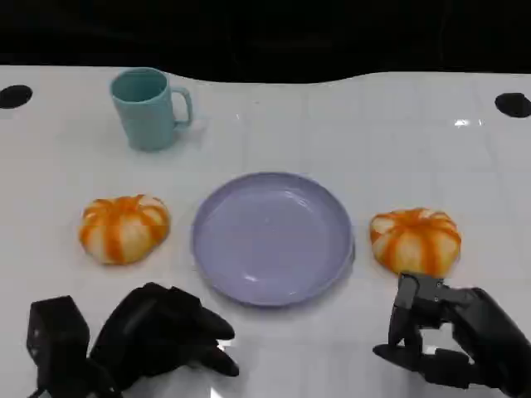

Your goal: Grasp the bread from the table and place it into the plate.

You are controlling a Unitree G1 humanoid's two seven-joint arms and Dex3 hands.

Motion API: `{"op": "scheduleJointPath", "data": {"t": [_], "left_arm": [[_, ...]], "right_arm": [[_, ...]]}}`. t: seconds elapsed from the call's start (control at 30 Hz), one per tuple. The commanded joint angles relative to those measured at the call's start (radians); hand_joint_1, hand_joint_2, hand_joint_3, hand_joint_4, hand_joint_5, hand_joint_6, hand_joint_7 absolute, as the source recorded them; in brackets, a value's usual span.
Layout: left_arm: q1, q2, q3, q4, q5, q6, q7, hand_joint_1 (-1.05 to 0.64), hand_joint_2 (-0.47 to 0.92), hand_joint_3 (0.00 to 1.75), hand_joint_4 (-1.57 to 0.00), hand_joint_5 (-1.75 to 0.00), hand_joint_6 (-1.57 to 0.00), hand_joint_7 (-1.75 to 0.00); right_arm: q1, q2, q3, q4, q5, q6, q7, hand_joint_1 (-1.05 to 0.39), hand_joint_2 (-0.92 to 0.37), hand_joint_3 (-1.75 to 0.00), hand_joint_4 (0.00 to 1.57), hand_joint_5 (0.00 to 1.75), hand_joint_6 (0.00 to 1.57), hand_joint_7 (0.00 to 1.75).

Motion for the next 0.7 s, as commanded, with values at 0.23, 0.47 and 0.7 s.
{"op": "scheduleJointPath", "data": {"t": [0.23,0.47,0.7], "left_arm": [[0.002,0.014,0.006,0.0,-0.006,0.0,0.003,-1.05,0.76,0.0,-1.57,-0.21,-1.56,-0.01],[0.001,0.016,0.007,0.003,-0.008,-0.005,-0.004,-1.05,0.77,0.0,-1.57,-0.21,-1.55,0.0],[0.006,0.017,0.003,-0.007,-0.001,-0.002,0.005,-1.05,0.77,0.0,-1.57,-0.21,-1.56,0.0]], "right_arm": [[-0.01,-0.017,-0.005,0.005,0.001,-0.017,0.0,-0.45,-0.92,-0.26,0.84,1.75,0.66,1.75],[-0.009,-0.016,-0.005,0.003,0.0,-0.016,-0.002,-0.45,-0.92,-0.26,0.83,1.75,0.66,1.75],[-0.006,-0.016,-0.004,-0.005,0.002,-0.011,0.001,-0.45,-0.92,-0.26,0.82,1.75,0.66,1.75]]}}
